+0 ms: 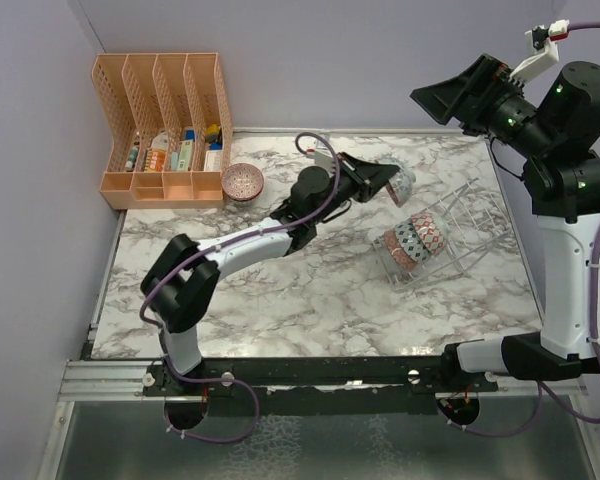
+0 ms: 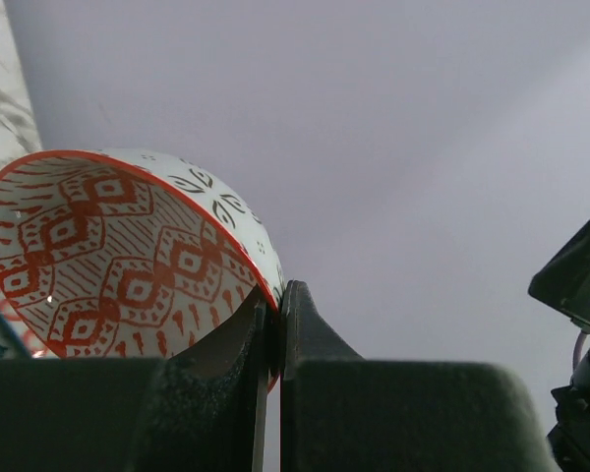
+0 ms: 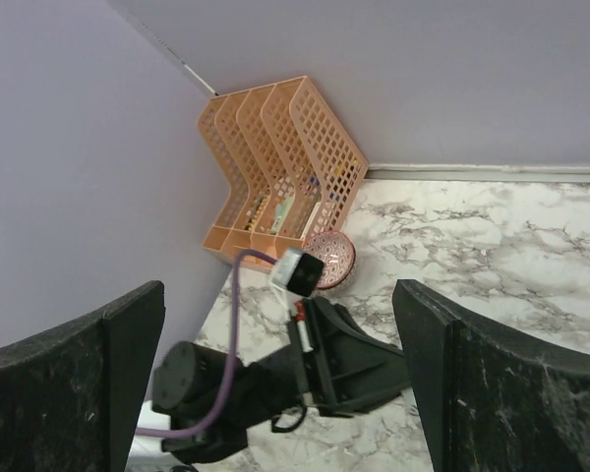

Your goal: Load the bowls into the dish rack

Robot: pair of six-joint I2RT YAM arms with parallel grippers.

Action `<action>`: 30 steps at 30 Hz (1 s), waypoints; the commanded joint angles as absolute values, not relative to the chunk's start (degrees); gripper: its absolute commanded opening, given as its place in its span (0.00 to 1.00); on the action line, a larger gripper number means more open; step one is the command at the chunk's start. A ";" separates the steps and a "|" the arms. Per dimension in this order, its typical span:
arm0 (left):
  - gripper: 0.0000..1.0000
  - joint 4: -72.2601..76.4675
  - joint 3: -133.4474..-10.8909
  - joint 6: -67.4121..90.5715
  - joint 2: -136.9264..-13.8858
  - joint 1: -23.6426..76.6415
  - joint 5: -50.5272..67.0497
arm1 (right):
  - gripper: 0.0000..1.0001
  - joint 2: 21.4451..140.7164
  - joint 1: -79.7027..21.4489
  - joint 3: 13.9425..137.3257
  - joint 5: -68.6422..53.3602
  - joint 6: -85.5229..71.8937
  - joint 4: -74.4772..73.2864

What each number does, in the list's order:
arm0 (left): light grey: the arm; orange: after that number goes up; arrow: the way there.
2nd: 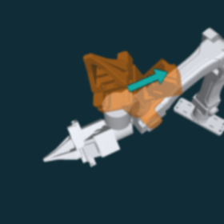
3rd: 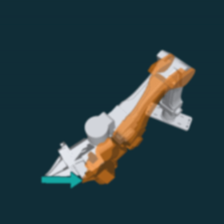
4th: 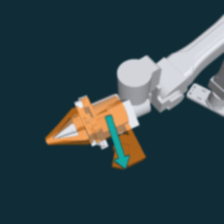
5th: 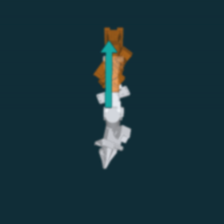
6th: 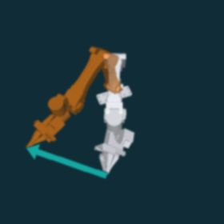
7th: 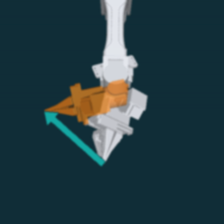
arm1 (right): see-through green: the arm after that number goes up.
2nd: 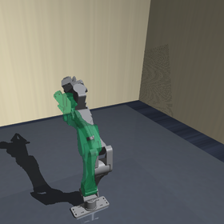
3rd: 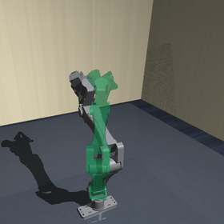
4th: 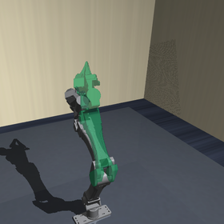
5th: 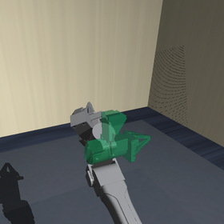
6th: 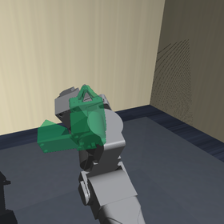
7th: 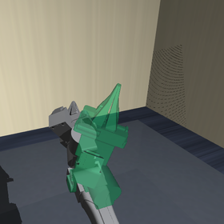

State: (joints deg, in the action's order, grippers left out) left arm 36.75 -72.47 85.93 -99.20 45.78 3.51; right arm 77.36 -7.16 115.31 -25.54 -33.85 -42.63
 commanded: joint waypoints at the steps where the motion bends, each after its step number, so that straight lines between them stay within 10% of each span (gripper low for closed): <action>1: 0.00 52.30 -81.07 97.32 -106.21 49.72 5.30 | 1.00 77.10 -7.28 116.69 -23.10 -34.47 -41.52; 30: 0.00 63.98 -90.15 106.98 -123.96 57.56 -2.89 | 1.00 74.38 -7.21 112.39 -23.73 -32.00 -43.33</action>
